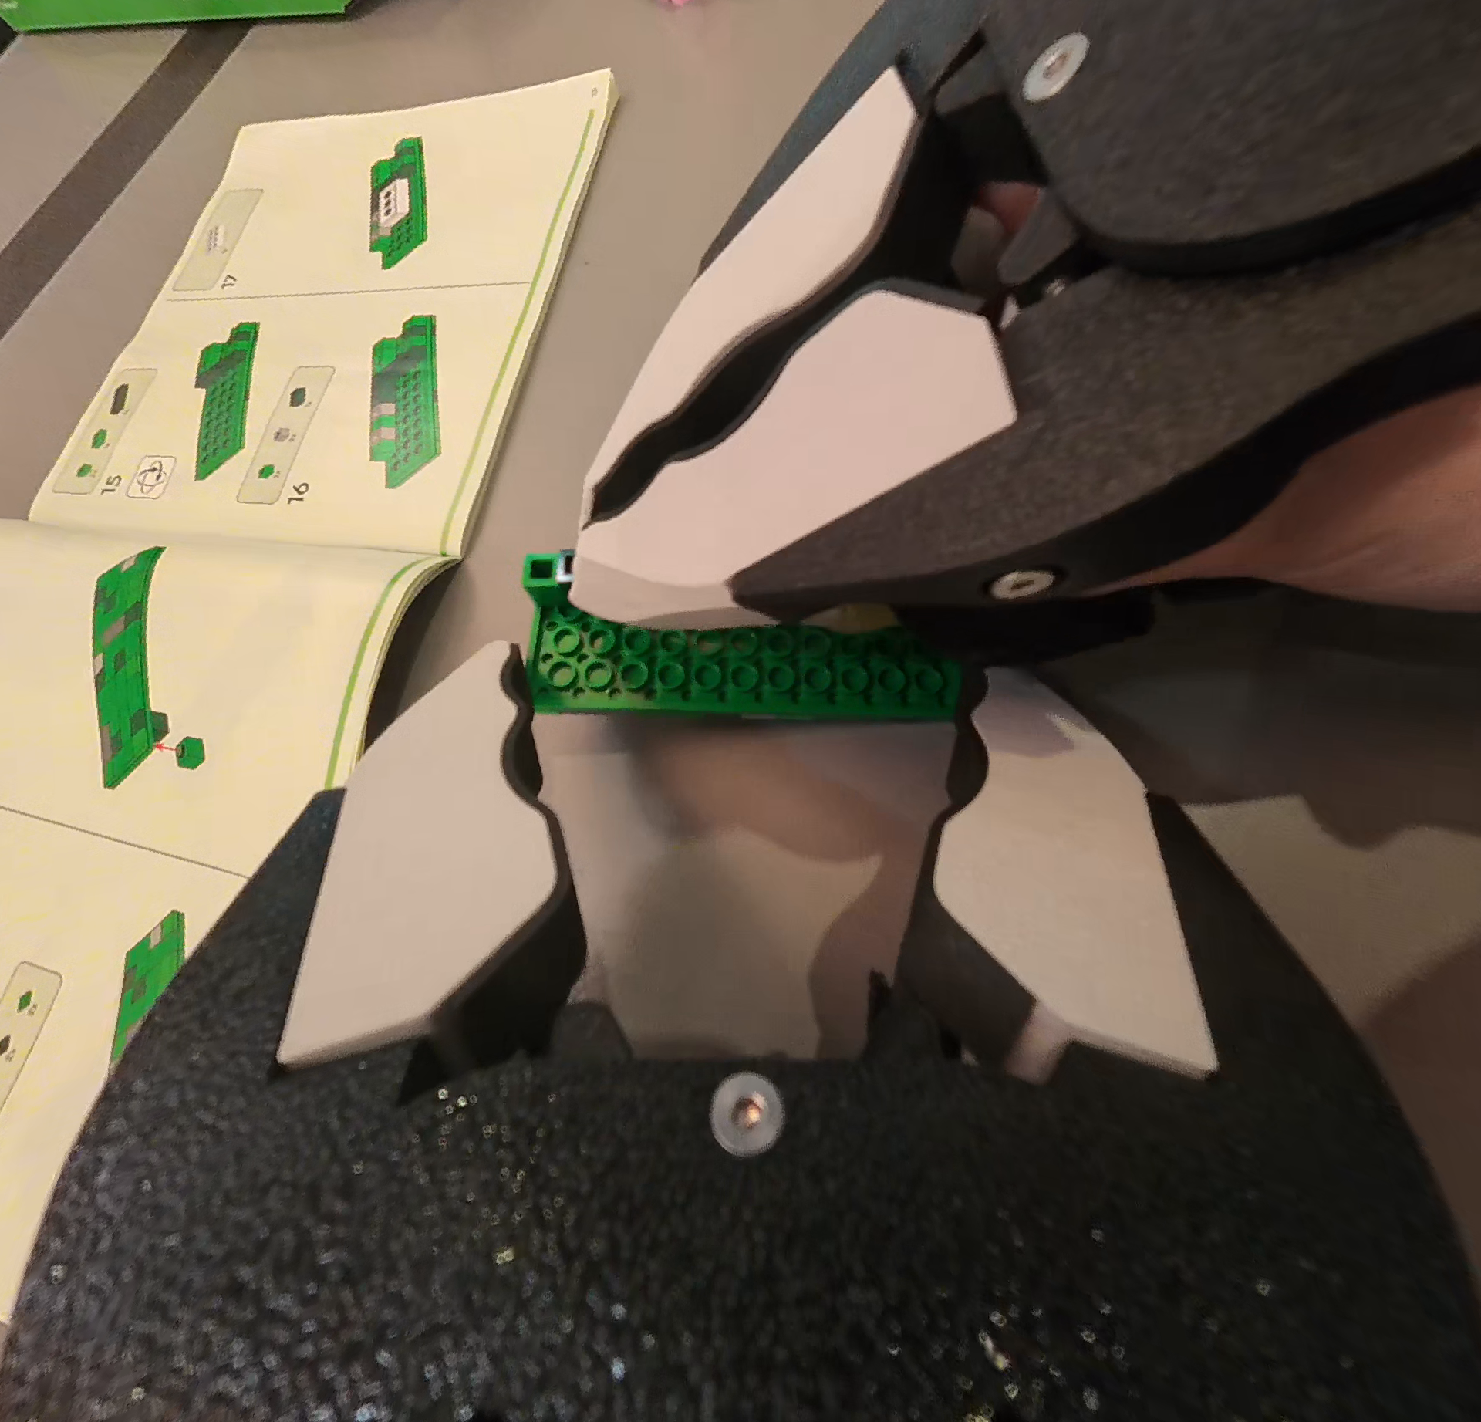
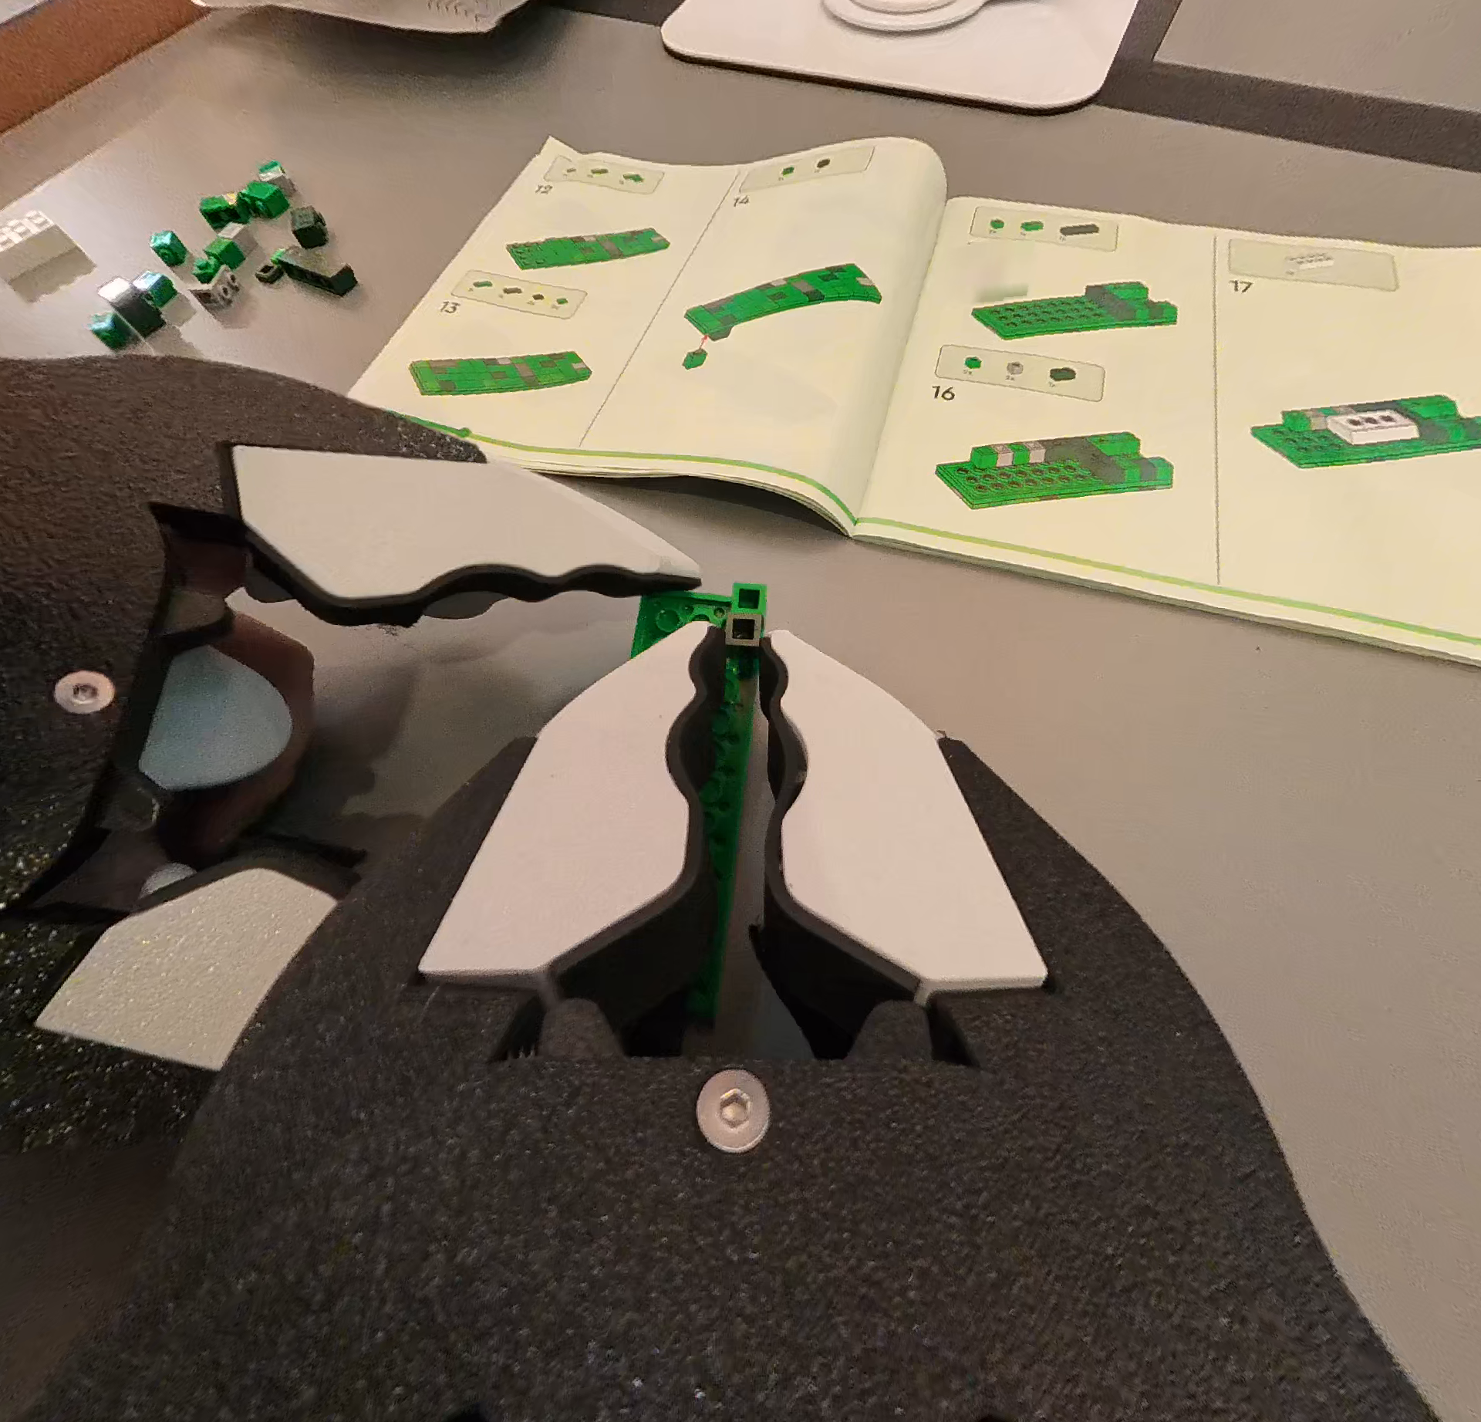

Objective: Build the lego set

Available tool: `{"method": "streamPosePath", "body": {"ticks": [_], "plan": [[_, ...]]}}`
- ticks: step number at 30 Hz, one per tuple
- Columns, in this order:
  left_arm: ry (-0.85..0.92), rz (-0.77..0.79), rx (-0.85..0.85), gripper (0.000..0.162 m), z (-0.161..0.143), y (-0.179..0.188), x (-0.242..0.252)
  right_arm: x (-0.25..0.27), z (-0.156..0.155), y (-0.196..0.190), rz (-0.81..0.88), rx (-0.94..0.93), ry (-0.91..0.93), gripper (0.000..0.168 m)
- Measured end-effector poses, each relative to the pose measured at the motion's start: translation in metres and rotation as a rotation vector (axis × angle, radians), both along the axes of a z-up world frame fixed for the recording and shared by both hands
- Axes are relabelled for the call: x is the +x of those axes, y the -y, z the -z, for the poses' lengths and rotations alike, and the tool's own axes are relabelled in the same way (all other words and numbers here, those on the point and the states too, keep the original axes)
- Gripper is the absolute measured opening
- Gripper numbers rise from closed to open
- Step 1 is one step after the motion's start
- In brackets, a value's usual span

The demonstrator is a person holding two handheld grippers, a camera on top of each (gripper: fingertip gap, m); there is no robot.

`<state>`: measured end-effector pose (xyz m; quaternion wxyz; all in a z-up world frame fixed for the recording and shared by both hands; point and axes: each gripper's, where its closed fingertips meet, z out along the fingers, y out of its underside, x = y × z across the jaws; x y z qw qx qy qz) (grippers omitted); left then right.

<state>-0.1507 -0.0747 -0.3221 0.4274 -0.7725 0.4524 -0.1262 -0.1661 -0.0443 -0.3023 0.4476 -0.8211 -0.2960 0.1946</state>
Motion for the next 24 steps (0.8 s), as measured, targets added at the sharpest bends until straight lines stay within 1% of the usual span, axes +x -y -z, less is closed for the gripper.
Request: {"method": "streamPosePath", "body": {"ticks": [14, 15, 16, 17, 19, 20, 22, 24], "plan": [[0.003, 0.012, -0.020, 0.099, 0.001, 0.002, 0.001, 0.000, 0.007, -0.001, 0.013, -0.018, 0.048, 0.007], [0.001, 0.045, -0.023, 0.049, 0.001, 0.006, 0.003, 0.001, 0.009, -0.002, 0.020, -0.028, 0.054, 0.007], [-0.008, 0.074, 0.014, 0.000, -0.001, 0.009, 0.005, 0.007, 0.015, -0.004, 0.052, -0.048, 0.093, 0.008], [-0.044, 0.097, 0.076, 0.000, -0.001, 0.011, 0.007, 0.005, 0.018, -0.003, 0.035, -0.073, 0.098, 0.008], [-0.103, 0.112, 0.150, 0.000, 0.001, 0.014, 0.010, 0.005, 0.013, -0.004, 0.043, -0.044, 0.076, 0.007], [-0.096, 0.106, 0.153, 0.000, 0.000, 0.014, 0.011, 0.006, 0.011, -0.004, 0.045, -0.040, 0.066, 0.007], [-0.068, 0.095, 0.115, 0.009, -0.001, 0.013, 0.010, 0.007, 0.013, -0.003, 0.041, -0.068, 0.050, 0.007], [-0.047, 0.072, 0.072, 0.013, 0.000, 0.009, 0.008, 0.007, 0.012, -0.003, 0.039, -0.074, 0.034, 0.007]]}}
